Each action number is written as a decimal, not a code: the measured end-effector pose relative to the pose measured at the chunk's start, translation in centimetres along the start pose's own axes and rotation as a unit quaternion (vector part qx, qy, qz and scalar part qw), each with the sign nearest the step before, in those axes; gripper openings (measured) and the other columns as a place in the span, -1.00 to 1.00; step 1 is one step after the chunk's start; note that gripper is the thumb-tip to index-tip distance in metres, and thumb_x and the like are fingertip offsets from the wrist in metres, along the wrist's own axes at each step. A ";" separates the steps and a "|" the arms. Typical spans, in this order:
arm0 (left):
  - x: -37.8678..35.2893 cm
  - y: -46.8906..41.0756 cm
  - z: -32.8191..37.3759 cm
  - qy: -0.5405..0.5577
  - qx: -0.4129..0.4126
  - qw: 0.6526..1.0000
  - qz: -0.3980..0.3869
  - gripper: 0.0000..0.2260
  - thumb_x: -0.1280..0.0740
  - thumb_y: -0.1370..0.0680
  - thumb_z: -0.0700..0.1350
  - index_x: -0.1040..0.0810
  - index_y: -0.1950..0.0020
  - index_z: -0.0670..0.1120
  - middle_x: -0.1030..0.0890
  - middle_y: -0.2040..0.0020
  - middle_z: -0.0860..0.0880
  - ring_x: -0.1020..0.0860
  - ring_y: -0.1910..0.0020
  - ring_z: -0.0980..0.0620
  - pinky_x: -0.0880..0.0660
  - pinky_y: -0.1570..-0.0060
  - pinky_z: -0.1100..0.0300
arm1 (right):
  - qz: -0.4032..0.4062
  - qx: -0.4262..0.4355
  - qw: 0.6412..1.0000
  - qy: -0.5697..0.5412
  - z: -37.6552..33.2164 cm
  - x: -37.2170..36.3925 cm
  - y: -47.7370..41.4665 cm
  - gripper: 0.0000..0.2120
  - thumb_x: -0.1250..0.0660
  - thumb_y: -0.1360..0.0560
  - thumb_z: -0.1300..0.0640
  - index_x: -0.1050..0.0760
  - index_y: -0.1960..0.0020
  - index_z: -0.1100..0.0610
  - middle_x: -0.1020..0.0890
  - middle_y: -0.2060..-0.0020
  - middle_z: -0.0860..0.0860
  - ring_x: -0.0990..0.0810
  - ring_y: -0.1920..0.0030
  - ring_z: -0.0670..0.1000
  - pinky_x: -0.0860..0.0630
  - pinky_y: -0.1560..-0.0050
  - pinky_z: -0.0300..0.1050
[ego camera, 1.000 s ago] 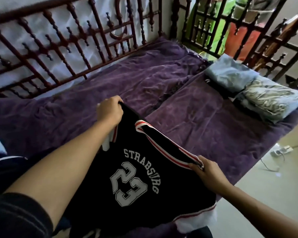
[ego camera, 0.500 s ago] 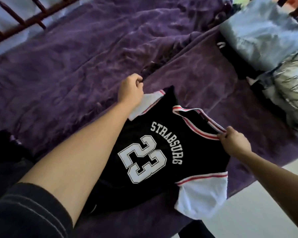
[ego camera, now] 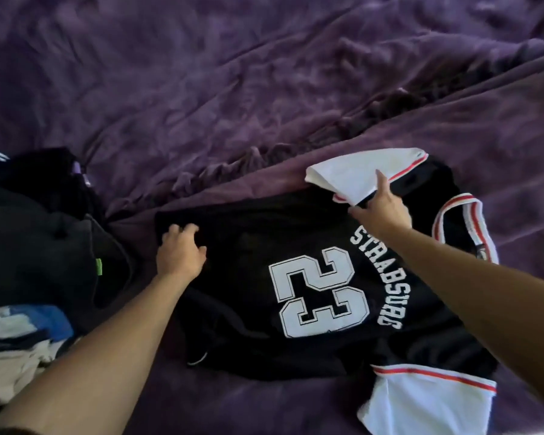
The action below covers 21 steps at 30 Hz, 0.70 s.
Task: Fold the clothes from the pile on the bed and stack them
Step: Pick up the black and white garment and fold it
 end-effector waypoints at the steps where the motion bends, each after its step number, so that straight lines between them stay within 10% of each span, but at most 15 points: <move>1: -0.7 -0.9 -0.5 -0.040 -0.018 0.999 0.009 -0.47 -0.42 -0.49 -0.02 -0.34 -0.42 0.01 -0.36 -0.33 -0.14 -0.38 -0.26 -0.17 -0.42 -0.13 -0.04 | 0.011 -0.011 1.000 0.023 -0.5 -0.6 -1.2 -0.18 -0.42 -0.42 -0.07 -0.01 -0.51 -0.10 -0.59 -0.10 0.12 -0.56 -0.12 0.25 -0.46 -0.03 0.05; 4: -1.9 -3.4 -0.7 -0.087 -0.060 0.994 0.038 -0.51 -0.43 -0.48 -0.02 -0.40 -0.39 0.03 -0.35 -0.34 -0.14 -0.36 -0.27 -0.17 -0.39 -0.15 -0.06 | 0.057 -0.010 0.998 0.019 -1.7 -0.9 -4.5 -0.68 -0.35 -0.45 -0.04 -0.52 -0.17 0.01 -0.64 0.04 0.17 -0.60 0.00 0.25 -0.41 0.12 -0.06; 9: 1.5 -8.2 -0.3 0.111 0.000 0.974 0.195 -0.89 -0.29 -0.53 -0.17 -0.60 0.14 -0.06 -0.54 -0.02 -0.19 -0.51 -0.03 -0.26 -0.44 0.15 -0.04 | 0.108 -0.020 0.941 -0.320 -6.0 4.2 -10.3 -0.83 -0.26 -0.49 0.15 -0.50 0.27 0.11 -0.65 0.24 0.08 -0.63 0.33 -0.03 -0.59 0.30 -0.04; 14: 3.6 -11.6 -0.8 0.208 0.049 0.967 0.141 -0.81 -0.37 -0.47 0.08 -0.54 0.01 0.01 -0.61 -0.08 -0.12 -0.55 -0.12 -0.20 -0.47 0.00 0.00 | 0.106 -0.005 0.922 -0.372 -8.7 8.8 -14.5 -0.73 -0.31 -0.49 0.13 -0.50 -0.18 -0.04 -0.58 0.01 -0.10 -0.58 0.07 -0.12 -0.65 0.12 -0.05; 17: 1.3 -10.1 -1.4 0.139 0.057 0.989 0.015 -0.51 -0.50 -0.35 0.18 -0.53 -0.21 0.02 -0.59 -0.19 -0.09 -0.53 -0.20 -0.16 -0.48 -0.15 0.00 | 0.119 0.053 0.973 -0.192 -7.9 7.2 -12.9 -0.35 -0.40 -0.47 0.11 -0.22 -0.49 0.00 -0.47 -0.28 0.00 -0.51 -0.06 -0.02 -0.52 -0.14 -0.04; 21: 0.6 -8.8 -1.5 0.116 0.033 0.987 0.108 -0.83 -0.47 -0.45 -0.01 -0.66 0.03 -0.05 -0.66 0.01 -0.18 -0.59 -0.03 -0.22 -0.49 0.02 0.04 | 0.040 0.148 0.987 0.038 -5.5 0.4 -7.4 -0.36 -0.44 -0.42 0.07 -0.31 -0.45 -0.01 -0.45 -0.33 0.12 -0.48 -0.27 0.17 -0.43 -0.26 0.07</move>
Point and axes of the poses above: each hand's wrist, its own y-axis away from the middle knuckle, its own x-axis out of the back of the hand, z = x × y, the point moved 3 cm from there along -y, towards the middle knuckle
